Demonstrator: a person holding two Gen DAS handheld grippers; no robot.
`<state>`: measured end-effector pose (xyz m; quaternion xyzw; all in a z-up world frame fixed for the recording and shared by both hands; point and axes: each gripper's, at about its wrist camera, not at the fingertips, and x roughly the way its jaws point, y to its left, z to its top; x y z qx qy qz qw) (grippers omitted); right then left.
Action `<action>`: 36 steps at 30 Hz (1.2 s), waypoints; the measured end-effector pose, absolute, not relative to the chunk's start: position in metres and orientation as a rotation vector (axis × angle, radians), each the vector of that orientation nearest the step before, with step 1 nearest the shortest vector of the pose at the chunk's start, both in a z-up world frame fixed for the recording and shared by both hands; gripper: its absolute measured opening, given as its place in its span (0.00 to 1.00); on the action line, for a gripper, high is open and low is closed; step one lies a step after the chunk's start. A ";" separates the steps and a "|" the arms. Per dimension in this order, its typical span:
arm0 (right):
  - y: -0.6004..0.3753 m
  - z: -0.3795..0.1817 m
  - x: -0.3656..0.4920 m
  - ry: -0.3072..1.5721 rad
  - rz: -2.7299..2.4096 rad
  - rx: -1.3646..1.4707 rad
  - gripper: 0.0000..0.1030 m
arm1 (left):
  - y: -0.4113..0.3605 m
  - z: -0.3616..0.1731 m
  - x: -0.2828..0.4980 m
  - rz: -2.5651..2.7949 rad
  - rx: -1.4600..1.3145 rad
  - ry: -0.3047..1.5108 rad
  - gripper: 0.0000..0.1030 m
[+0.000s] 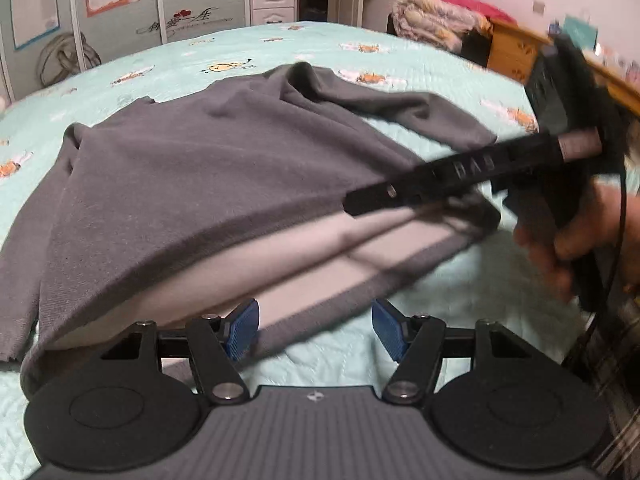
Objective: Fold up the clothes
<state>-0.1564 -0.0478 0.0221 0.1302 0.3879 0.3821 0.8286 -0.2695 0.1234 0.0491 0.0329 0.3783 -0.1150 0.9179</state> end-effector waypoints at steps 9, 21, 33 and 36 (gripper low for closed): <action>-0.039 0.039 -0.192 0.778 0.919 -0.078 0.68 | 0.111 0.033 -0.267 -0.300 0.393 0.814 0.67; 0.004 0.027 -0.241 0.590 0.954 -0.571 0.66 | 0.125 0.035 -0.251 -0.285 0.378 0.810 0.55; 0.022 0.020 -0.260 0.427 0.859 -0.803 0.40 | 0.112 0.029 -0.264 -0.275 0.490 0.774 0.31; 0.022 0.020 -0.260 0.430 0.860 -0.816 0.23 | 0.107 0.029 -0.263 -0.268 0.528 0.767 0.19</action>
